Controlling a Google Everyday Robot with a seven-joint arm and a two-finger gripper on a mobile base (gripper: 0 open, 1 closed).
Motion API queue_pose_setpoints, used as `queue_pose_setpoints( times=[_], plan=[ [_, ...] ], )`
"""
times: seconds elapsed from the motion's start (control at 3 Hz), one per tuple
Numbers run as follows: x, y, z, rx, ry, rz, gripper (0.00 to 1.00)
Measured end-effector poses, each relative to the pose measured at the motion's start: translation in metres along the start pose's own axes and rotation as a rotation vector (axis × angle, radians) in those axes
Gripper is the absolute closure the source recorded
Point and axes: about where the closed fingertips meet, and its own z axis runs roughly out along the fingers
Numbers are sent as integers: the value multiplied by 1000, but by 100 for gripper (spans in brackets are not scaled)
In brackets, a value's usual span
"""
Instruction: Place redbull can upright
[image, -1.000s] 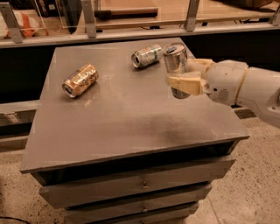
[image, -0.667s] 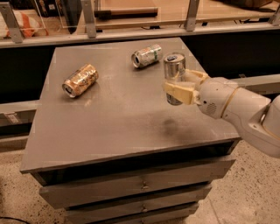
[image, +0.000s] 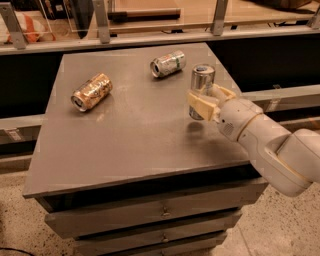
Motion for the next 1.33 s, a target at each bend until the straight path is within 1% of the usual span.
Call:
queue_pose_setpoints(
  times=[0.33, 0.67, 1.0, 1.33],
  plan=[
    [-18, 15, 10, 25, 5, -68, 100],
    [-23, 28, 16, 19, 18, -99, 100],
    [-19, 32, 16, 26, 3, -75, 100],
    [-15, 36, 18, 31, -39, -28, 100]
  ],
)
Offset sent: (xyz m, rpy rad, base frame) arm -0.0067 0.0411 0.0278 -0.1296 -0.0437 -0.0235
